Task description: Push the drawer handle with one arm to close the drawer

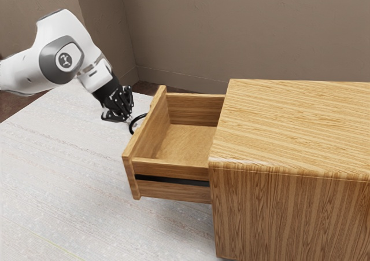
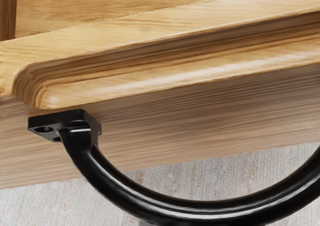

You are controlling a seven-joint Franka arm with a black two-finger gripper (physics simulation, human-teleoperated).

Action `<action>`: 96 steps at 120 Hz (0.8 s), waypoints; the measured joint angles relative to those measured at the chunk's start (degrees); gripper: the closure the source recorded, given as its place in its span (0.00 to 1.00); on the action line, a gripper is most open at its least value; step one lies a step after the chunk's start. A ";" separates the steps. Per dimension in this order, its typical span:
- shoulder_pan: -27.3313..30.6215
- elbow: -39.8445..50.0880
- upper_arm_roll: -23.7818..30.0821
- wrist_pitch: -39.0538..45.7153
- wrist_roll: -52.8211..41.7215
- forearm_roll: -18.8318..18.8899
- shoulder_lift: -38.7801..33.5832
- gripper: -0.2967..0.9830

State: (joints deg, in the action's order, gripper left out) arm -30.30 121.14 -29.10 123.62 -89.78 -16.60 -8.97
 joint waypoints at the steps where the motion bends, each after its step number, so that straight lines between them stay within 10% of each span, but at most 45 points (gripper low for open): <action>1: -0.06 -0.05 0.00 0.00 -0.01 -0.05 0.08 0.85; 96: -5.58 -6.47 0.48 -0.13 -0.45 -7.98 7.49 0.85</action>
State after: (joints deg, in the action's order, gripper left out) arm -35.89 114.68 -28.62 123.48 -90.23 -24.58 -1.48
